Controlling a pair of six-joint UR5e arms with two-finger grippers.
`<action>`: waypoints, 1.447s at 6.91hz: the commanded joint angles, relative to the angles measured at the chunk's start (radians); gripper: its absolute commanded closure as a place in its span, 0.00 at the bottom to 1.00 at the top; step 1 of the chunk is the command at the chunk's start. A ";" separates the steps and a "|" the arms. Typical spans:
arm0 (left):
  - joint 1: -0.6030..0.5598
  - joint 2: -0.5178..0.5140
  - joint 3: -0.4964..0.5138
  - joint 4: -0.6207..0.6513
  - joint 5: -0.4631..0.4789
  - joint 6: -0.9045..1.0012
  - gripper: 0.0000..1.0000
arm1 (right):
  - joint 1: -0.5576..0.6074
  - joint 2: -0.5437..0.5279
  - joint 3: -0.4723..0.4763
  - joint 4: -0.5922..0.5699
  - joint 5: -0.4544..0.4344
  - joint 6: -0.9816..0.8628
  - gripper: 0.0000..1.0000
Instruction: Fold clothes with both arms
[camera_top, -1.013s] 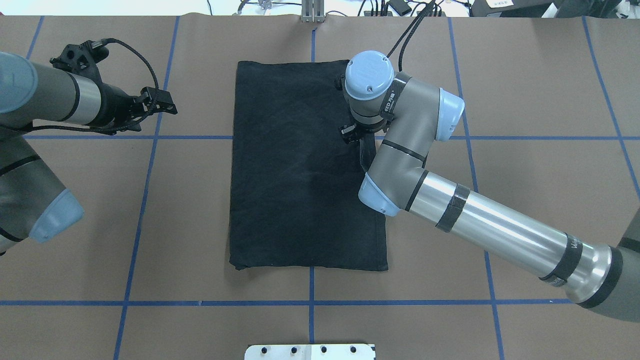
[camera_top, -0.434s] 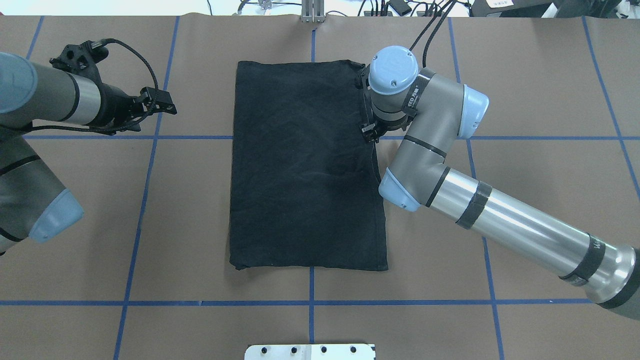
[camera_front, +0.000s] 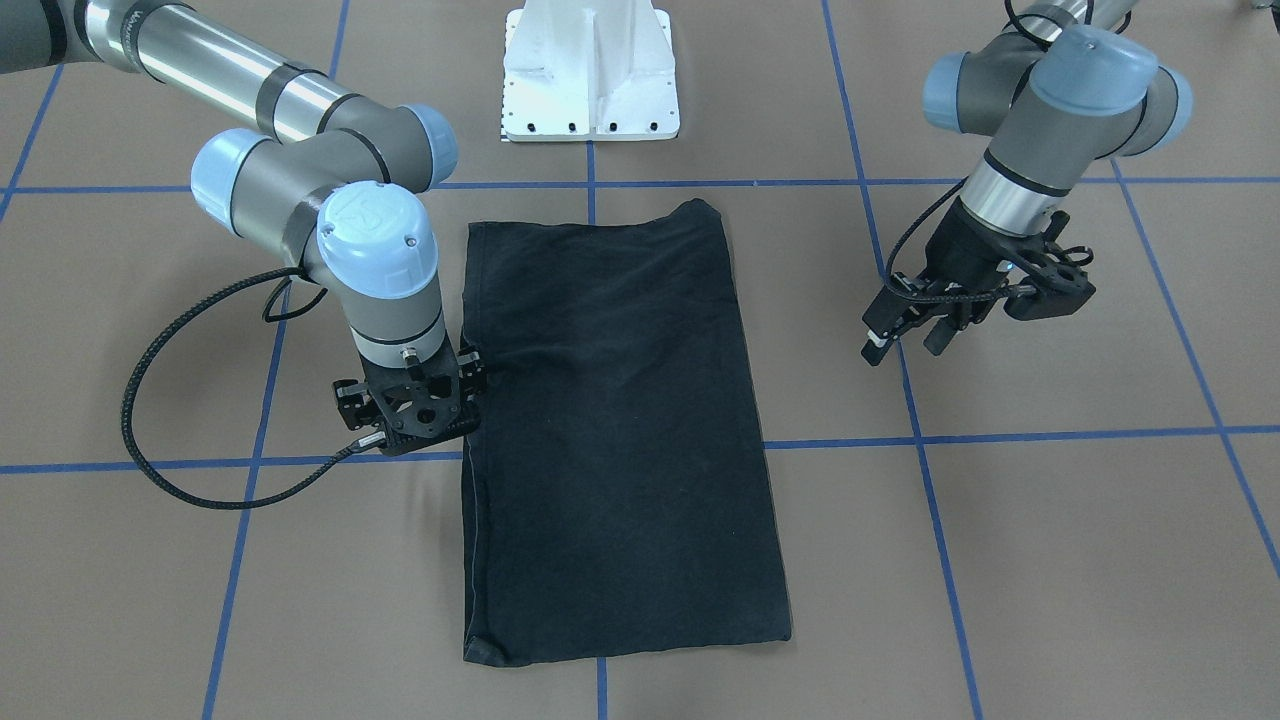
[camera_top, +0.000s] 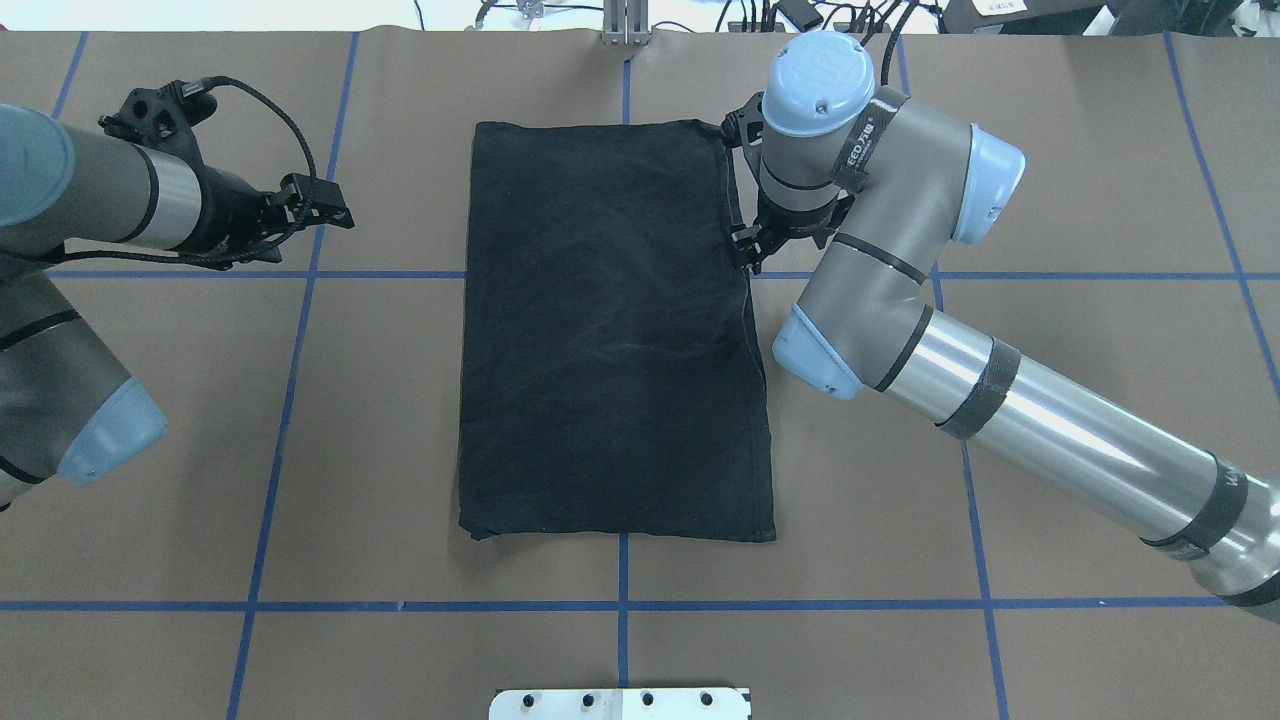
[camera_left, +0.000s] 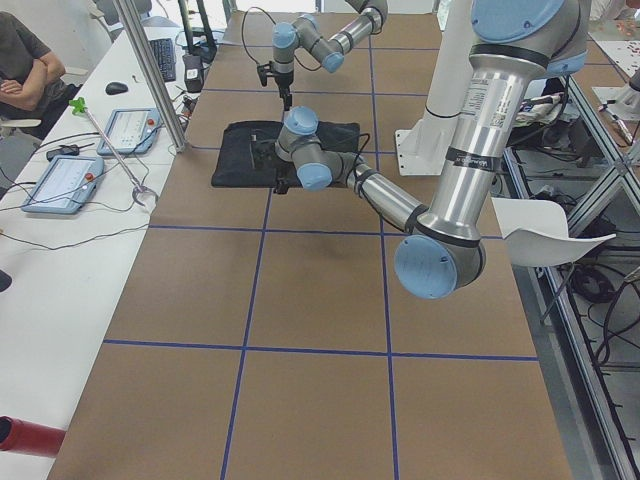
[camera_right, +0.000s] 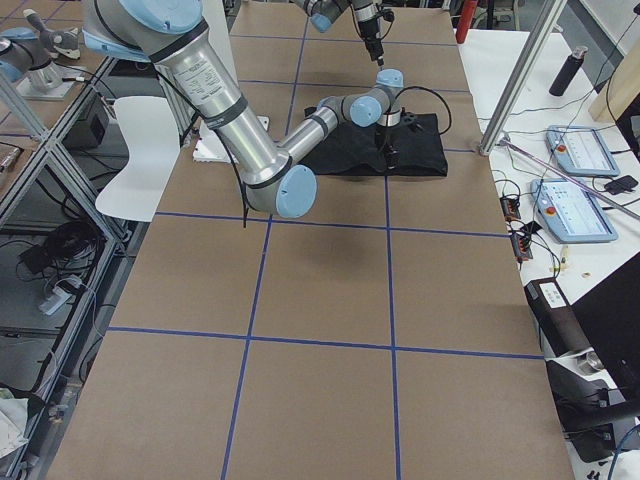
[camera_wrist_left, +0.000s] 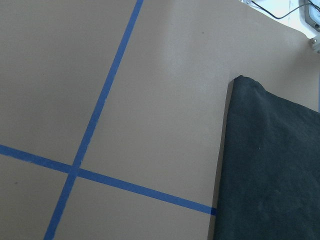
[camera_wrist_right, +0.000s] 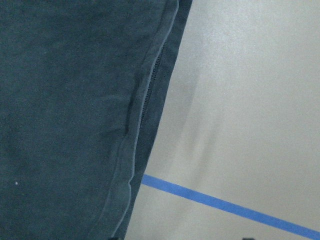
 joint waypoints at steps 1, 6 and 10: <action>0.000 0.000 -0.035 0.007 0.000 0.004 0.00 | -0.020 0.005 0.015 0.001 0.011 0.034 0.01; -0.009 0.000 -0.092 0.009 -0.037 0.056 0.00 | -0.062 -0.016 -0.023 0.003 0.105 0.111 0.01; -0.009 0.002 -0.135 0.010 -0.035 0.056 0.00 | -0.059 -0.067 -0.008 -0.037 0.205 0.116 0.01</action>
